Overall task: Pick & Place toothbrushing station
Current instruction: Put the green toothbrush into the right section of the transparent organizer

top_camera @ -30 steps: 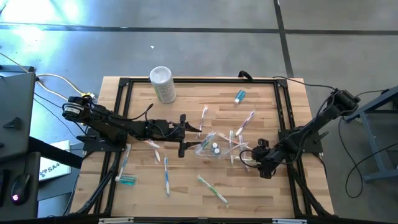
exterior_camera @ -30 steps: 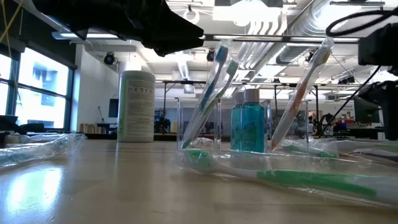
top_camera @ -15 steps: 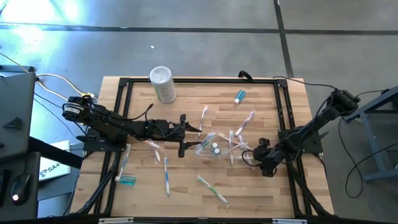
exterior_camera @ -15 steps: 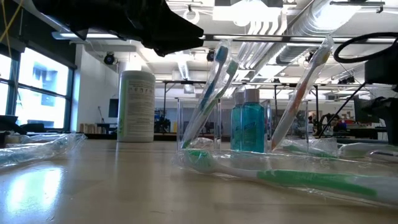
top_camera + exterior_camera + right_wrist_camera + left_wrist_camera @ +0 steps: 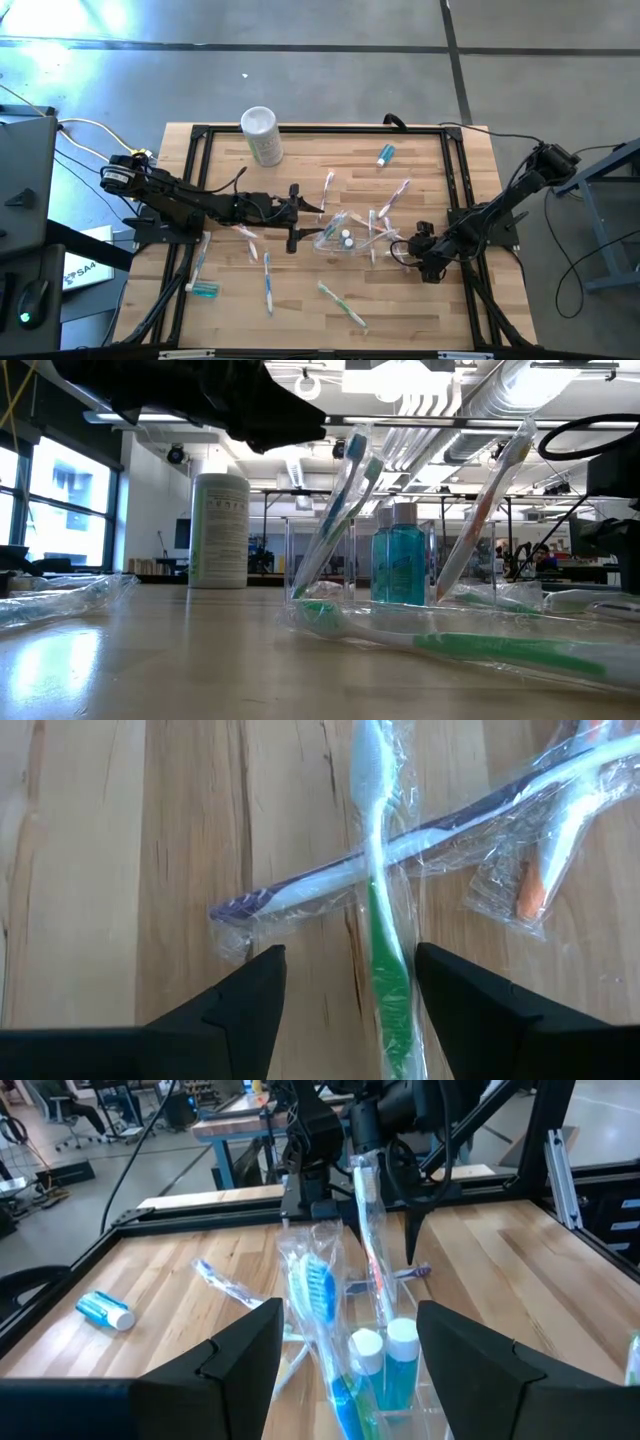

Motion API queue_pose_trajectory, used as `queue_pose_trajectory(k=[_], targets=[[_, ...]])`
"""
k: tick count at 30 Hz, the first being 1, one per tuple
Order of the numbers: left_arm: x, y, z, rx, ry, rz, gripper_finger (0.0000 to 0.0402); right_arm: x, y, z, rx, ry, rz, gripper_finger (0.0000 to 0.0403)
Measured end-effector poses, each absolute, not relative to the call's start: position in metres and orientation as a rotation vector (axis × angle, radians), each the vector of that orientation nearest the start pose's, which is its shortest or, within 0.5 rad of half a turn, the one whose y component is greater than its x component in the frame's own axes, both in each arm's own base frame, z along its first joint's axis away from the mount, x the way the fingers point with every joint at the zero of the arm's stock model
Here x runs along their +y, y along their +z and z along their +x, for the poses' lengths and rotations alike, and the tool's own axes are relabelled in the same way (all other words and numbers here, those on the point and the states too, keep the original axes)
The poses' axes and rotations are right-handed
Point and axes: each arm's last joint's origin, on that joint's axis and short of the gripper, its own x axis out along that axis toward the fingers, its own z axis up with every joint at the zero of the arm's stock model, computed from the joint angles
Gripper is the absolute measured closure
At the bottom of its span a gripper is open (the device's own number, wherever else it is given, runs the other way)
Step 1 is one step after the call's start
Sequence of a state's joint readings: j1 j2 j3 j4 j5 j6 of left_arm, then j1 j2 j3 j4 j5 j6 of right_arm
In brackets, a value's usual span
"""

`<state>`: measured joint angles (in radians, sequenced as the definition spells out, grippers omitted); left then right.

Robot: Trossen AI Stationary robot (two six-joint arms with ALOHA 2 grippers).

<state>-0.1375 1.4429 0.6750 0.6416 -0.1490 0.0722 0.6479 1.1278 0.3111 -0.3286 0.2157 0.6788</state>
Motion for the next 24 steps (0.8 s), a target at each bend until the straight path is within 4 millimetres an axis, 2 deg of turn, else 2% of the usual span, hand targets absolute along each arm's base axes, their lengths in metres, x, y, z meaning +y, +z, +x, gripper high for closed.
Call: queue_pose_trajectory(k=[5, 9, 15, 22, 24], targets=[[-0.0367, 0.2243, 0.2974, 0.143, 0.01, 0.093, 0.0174, 0.0903, 0.1169, 0.1297, 1.102, 0.011, 0.123, 0.0185], [-0.0367, 0.2244, 0.2974, 0.142, 0.01, 0.093, 0.0174, 0.0904, 0.1168, 0.1303, 1.091, 0.016, 0.106, 0.0208], [-0.0367, 0.2245, 0.2974, 0.142, 0.009, 0.093, 0.0174, 0.0898, 0.1166, 0.1301, 1.091, 0.016, 0.086, 0.0271], [-0.0368, 0.2246, 0.2974, 0.14, 0.009, 0.094, 0.0174, 0.0894, 0.1167, 0.1308, 1.094, 0.041, 0.065, 0.0377], [-0.0368, 0.2249, 0.2975, 0.137, 0.009, 0.093, 0.0174, 0.0883, 0.1167, 0.1316, 1.098, 0.051, 0.058, 0.0385]])
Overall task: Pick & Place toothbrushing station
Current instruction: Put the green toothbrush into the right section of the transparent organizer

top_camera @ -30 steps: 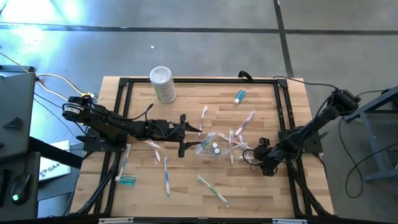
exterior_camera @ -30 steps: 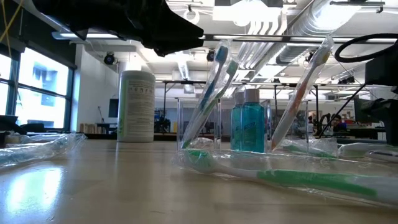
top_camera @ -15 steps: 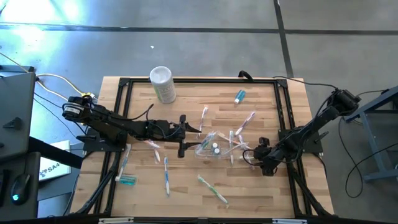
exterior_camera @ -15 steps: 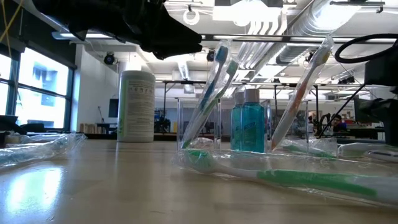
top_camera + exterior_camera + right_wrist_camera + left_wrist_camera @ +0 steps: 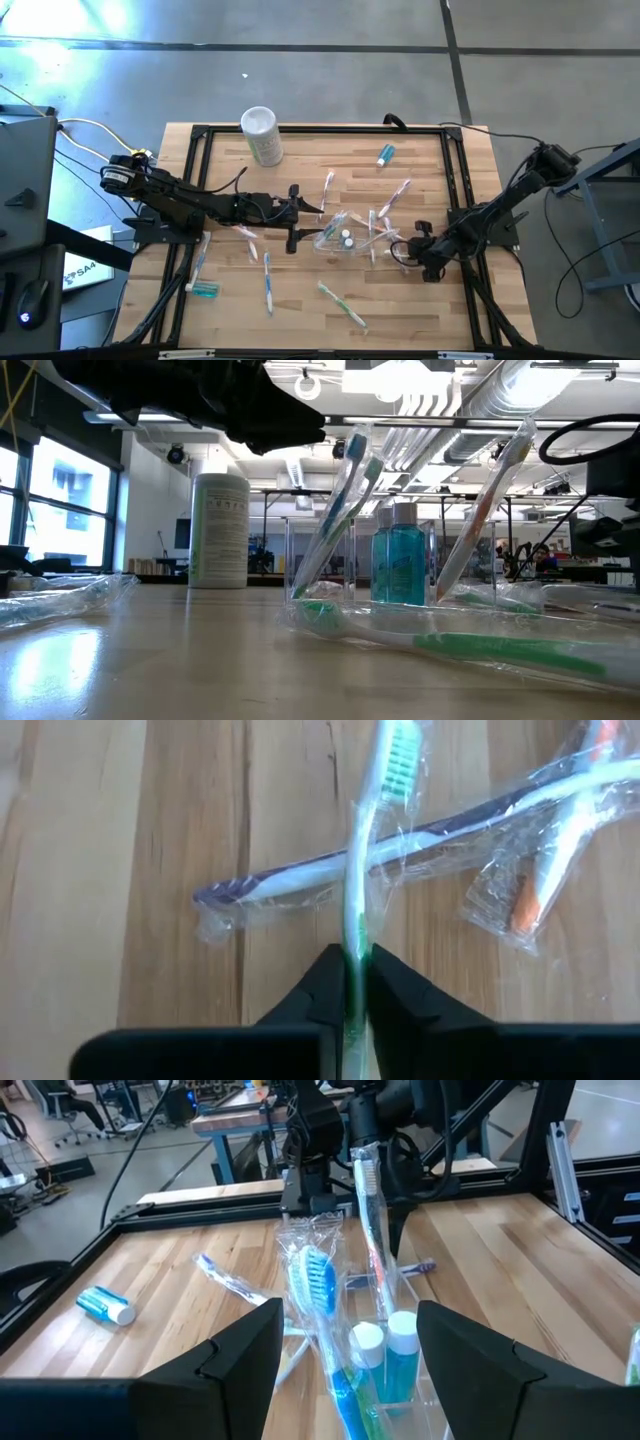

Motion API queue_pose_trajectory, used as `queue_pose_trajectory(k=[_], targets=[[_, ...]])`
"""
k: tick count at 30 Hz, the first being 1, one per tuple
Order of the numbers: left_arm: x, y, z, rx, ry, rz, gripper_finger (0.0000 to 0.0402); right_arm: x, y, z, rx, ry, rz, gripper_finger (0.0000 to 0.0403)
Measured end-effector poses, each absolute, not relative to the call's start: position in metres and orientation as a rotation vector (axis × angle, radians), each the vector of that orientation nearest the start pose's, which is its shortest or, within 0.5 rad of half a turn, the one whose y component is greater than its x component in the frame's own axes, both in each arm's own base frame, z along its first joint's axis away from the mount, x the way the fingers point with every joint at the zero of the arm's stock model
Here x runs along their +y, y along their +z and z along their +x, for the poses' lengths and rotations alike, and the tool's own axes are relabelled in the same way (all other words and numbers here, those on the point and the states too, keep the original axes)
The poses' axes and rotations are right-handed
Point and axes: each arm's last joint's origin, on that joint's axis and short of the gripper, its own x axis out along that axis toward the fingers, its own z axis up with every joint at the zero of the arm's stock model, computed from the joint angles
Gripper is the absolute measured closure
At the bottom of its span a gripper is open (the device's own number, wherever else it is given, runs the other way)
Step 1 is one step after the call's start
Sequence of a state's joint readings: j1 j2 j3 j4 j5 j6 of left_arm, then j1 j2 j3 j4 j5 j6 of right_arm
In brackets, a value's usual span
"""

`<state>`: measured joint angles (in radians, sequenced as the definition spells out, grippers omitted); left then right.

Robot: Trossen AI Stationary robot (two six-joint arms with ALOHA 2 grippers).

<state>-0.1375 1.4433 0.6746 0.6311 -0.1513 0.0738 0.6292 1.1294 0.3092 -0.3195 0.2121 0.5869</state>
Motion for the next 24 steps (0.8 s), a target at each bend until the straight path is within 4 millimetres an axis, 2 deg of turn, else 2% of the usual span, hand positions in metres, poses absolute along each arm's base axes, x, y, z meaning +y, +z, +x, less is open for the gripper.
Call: queue_pose_trajectory(k=[5, 10, 14, 24], targets=[[-0.037, 0.225, 0.297, 0.138, 0.008, 0.094, 0.0174, 0.086, 0.117, 0.133, 1.104, 0.05, 0.064, 0.0378], [-0.037, 0.224, 0.297, 0.142, 0.004, 0.094, 0.0174, 0.086, 0.117, 0.133, 1.1, 0.051, 0.064, 0.0388], [-0.037, 0.224, 0.297, 0.142, 0.004, 0.094, 0.0174, 0.086, 0.125, 0.134, 1.107, 0.043, 0.056, 0.0384], [-0.037, 0.224, 0.297, 0.142, 0.005, 0.094, 0.0174, 0.09, 0.178, 0.14, 1.062, 0.018, 0.048, 0.0387]])
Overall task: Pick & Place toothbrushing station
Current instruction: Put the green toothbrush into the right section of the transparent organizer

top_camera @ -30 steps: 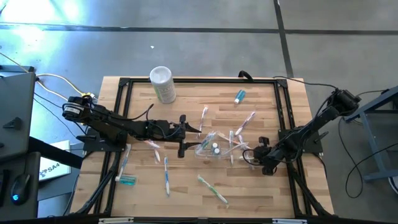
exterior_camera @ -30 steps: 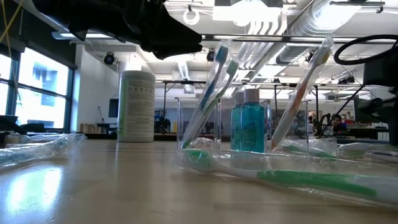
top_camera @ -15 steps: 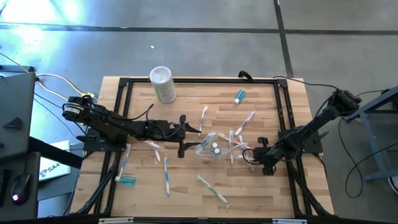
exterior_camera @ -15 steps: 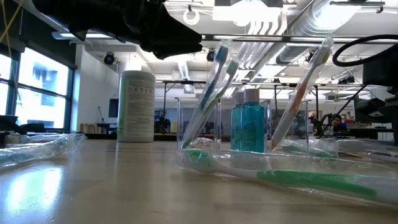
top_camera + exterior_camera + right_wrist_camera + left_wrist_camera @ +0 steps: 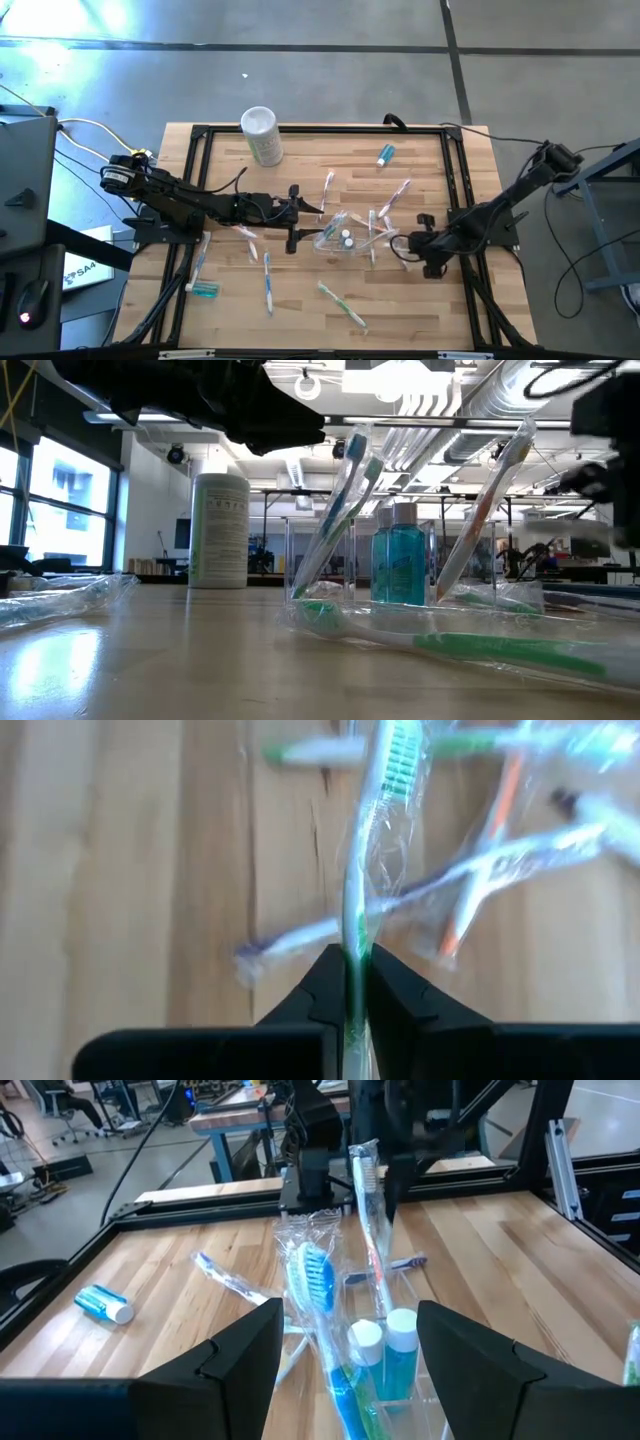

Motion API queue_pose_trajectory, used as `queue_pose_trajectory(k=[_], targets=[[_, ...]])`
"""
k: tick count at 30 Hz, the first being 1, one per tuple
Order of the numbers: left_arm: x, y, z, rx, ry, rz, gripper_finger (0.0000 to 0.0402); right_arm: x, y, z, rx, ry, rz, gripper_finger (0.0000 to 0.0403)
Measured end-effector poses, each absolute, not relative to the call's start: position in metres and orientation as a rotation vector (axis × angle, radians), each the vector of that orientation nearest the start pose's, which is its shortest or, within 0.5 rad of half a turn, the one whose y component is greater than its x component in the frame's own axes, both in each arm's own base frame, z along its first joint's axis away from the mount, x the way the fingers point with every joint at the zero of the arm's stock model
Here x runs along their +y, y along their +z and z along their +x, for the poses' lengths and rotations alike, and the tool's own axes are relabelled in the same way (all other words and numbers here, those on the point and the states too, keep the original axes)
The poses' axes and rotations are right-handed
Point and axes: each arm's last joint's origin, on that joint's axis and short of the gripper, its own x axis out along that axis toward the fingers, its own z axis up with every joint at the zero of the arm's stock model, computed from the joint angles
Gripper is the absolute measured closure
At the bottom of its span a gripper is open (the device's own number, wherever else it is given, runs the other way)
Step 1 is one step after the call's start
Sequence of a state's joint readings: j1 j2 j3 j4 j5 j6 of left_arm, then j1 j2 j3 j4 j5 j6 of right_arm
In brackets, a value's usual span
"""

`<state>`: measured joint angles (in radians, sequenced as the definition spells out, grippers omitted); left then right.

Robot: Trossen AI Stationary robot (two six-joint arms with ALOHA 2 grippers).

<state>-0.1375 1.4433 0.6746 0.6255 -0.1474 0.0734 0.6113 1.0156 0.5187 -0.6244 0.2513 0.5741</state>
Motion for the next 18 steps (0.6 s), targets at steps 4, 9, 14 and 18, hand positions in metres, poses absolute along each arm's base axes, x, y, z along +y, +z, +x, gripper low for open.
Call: queue_pose_trajectory(k=[4, 9, 14, 18], targets=[[-0.037, 0.224, 0.297, 0.143, 0.005, 0.094, 0.0174, 0.097, 0.198, 0.144, 0.906, 0.101, 0.003, 0.0386], [-0.037, 0.224, 0.297, 0.149, 0.004, 0.095, 0.0174, 0.109, 0.215, 0.146, 0.659, 0.272, -0.141, 0.0387], [-0.037, 0.224, 0.297, 0.149, -0.003, 0.094, 0.0174, 0.114, 0.228, 0.151, 0.489, 0.303, -0.271, 0.0387], [-0.037, 0.224, 0.297, 0.149, -0.003, 0.094, 0.0174, 0.116, 0.229, 0.16, 0.36, 0.382, -0.323, 0.0387]])
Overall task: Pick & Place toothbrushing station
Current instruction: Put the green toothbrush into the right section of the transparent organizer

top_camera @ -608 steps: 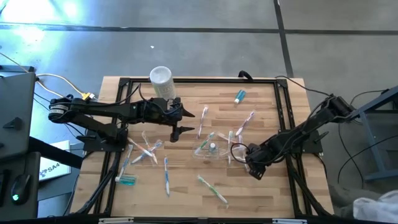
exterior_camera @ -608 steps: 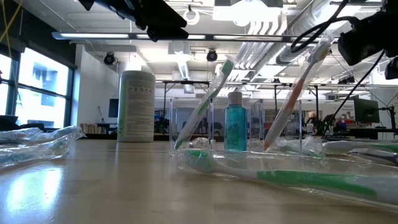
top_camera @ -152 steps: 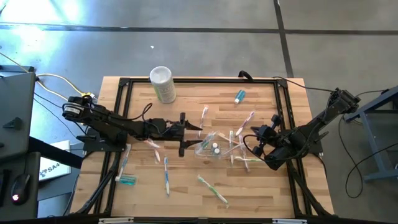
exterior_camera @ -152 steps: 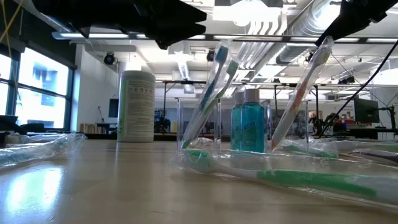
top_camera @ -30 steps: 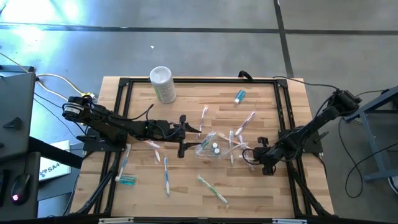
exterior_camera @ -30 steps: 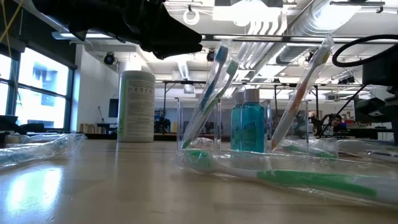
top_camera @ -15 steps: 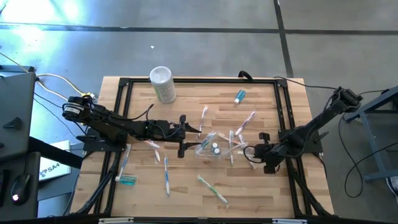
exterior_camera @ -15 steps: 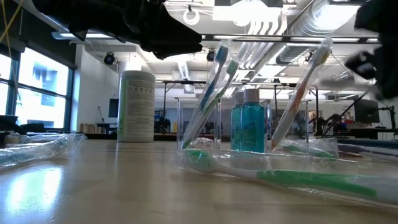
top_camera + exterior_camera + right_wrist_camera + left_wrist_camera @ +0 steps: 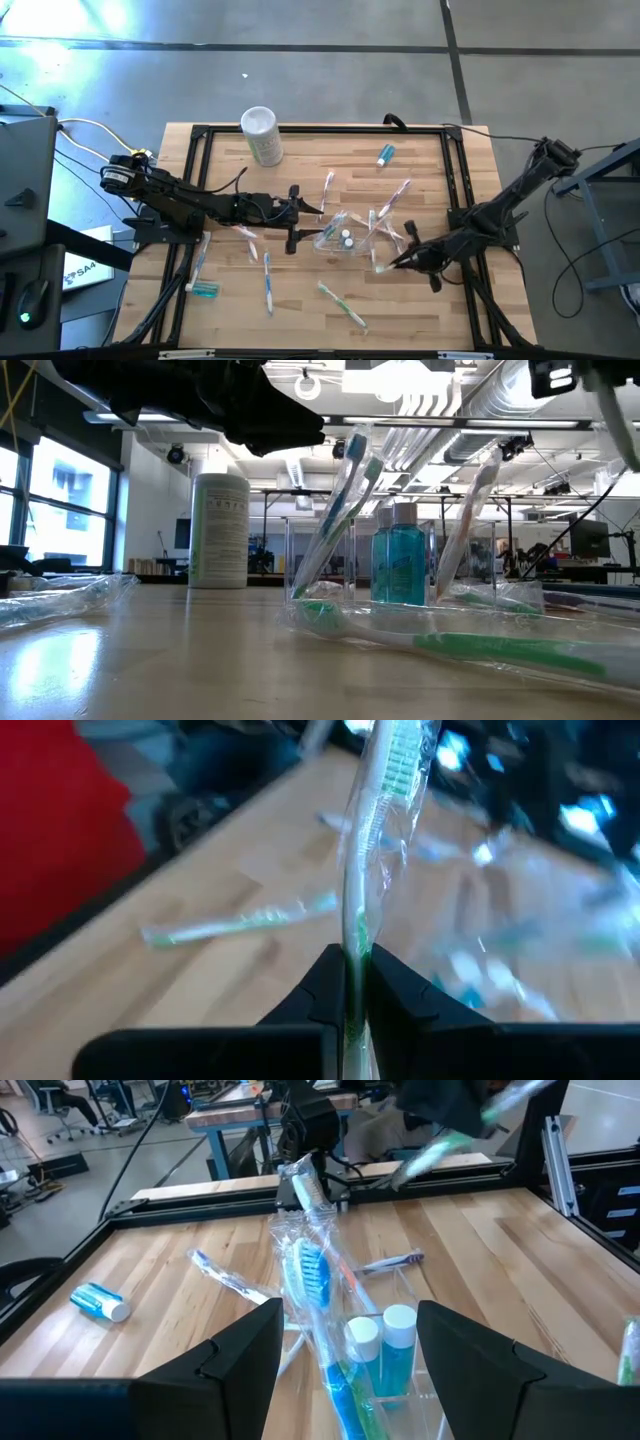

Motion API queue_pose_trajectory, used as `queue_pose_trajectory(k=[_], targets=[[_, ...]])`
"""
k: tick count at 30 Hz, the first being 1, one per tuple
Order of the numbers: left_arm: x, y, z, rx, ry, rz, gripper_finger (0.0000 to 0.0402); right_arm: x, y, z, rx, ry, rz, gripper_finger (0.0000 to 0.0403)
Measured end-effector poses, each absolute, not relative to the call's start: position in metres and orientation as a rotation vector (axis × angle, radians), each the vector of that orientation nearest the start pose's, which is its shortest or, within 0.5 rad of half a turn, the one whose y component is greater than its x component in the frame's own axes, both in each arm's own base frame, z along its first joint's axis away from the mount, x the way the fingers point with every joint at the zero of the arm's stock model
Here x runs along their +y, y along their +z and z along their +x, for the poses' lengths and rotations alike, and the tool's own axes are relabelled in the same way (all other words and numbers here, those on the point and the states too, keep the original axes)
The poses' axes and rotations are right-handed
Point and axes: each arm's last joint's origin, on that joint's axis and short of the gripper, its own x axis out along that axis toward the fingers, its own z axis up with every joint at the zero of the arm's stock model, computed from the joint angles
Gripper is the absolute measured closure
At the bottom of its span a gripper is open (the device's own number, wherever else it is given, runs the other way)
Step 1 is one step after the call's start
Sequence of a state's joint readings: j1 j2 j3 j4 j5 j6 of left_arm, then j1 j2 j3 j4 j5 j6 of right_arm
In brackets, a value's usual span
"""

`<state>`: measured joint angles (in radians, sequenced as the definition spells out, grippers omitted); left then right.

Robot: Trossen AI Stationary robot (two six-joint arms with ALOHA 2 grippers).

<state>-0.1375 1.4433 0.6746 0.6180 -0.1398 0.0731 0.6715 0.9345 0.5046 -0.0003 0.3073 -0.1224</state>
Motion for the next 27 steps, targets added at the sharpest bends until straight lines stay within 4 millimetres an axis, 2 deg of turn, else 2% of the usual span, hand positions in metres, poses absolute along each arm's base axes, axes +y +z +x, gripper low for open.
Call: queue_pose_trajectory(k=[3, 6, 8, 12, 20, 24, 27], targets=[[-0.037, 0.223, 0.297, 0.156, -0.004, 0.095, 0.0174, 0.114, 0.219, 0.162, 0.235, 0.481, -0.338, 0.0387], [-0.037, 0.223, 0.297, 0.156, -0.004, 0.095, 0.0174, 0.105, 0.211, 0.164, 0.13, 0.438, -0.356, 0.0387], [-0.037, 0.223, 0.297, 0.157, -0.004, 0.095, 0.0174, 0.098, 0.21, 0.162, 0.02, 0.417, -0.381, 0.0387], [-0.037, 0.224, 0.297, 0.151, -0.005, 0.094, 0.0174, 0.087, 0.212, 0.158, -0.236, 0.497, -0.389, 0.0387], [-0.037, 0.225, 0.297, 0.139, -0.005, 0.093, 0.0174, 0.051, 0.196, 0.156, -0.339, 0.517, -0.287, 0.0387], [-0.037, 0.225, 0.298, 0.132, -0.004, 0.092, 0.0174, 0.039, 0.195, 0.157, -0.409, 0.536, -0.259, 0.0387], [-0.037, 0.225, 0.298, 0.132, -0.004, 0.092, 0.0174, 0.033, 0.19, 0.164, -0.398, 0.521, -0.239, 0.0387]])
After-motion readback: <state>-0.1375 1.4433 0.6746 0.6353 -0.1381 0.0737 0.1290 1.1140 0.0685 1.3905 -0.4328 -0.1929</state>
